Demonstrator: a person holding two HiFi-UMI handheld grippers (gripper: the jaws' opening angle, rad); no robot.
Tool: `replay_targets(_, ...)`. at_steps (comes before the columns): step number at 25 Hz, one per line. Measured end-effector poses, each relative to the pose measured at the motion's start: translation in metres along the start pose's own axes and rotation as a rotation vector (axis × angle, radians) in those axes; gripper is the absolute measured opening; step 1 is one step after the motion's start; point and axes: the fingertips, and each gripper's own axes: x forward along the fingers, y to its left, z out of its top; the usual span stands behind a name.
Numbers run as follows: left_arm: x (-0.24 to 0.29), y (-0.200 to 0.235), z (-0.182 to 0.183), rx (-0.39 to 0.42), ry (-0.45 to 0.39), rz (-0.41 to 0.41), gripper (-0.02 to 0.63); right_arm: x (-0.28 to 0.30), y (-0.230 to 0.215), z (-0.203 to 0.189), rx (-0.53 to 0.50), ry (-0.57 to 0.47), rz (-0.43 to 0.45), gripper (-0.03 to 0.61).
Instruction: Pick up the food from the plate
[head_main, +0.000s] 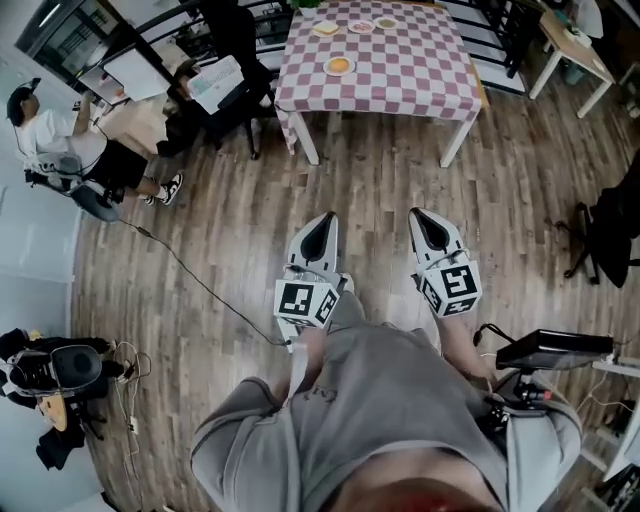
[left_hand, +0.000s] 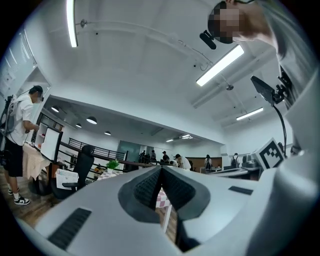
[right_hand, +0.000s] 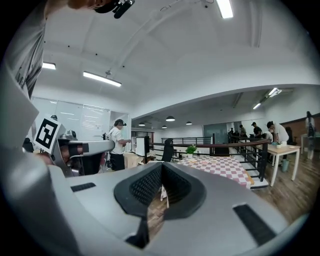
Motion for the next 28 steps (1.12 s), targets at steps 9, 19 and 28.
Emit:
replay_targets(9,0.050,0.085,0.010,-0.016,0.006,-0.074,0.009,0.095,0.019,0.024,-0.007,0.003,0.020,0.014)
replay_targets(19,0.108,0.167,0.020,-0.012,-0.015,-0.176,0.009,0.170,-0.002,0.034,-0.021,0.014,-0.133,0.014)
replay_targets(28,0.155,0.202,0.020,-0.053,-0.033,-0.209,0.009,0.238,-0.012,0.030,-0.026,0.029,-0.137,0.014)
